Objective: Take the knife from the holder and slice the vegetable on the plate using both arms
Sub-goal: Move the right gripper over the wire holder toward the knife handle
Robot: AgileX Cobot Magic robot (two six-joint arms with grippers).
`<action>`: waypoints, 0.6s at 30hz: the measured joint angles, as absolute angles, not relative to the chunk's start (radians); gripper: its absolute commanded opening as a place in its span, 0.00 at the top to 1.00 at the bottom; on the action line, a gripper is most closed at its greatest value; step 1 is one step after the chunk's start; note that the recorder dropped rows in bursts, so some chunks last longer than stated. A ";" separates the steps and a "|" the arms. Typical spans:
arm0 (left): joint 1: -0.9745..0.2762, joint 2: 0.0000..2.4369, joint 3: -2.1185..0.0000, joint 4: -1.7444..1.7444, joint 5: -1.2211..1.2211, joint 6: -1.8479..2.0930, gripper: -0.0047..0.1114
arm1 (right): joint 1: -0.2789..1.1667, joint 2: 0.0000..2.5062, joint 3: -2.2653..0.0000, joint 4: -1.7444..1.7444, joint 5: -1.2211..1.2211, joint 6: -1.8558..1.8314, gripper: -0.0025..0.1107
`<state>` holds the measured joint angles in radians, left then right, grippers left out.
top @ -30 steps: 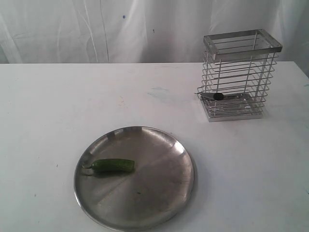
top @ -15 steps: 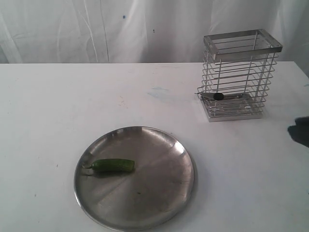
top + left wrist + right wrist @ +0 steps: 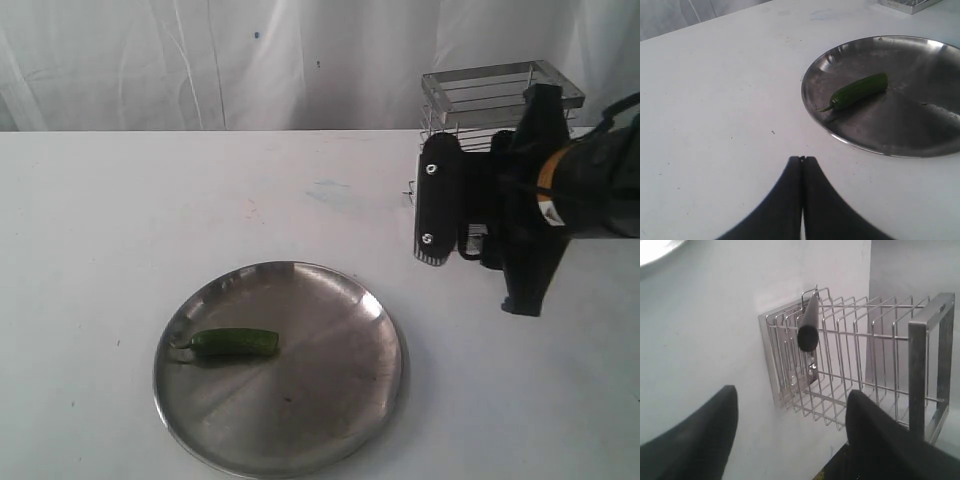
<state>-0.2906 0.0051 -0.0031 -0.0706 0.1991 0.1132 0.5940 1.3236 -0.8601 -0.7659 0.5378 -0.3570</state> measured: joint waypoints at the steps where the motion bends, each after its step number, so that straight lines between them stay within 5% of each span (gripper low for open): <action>1: -0.291 0.005 -0.003 -0.071 0.199 0.113 0.96 | 0.594 1.349 -0.874 -0.788 0.529 -0.332 0.46; 18: -0.291 0.005 -0.003 -0.071 0.199 0.113 0.96 | 0.505 1.630 -1.056 -0.853 0.486 -0.254 0.49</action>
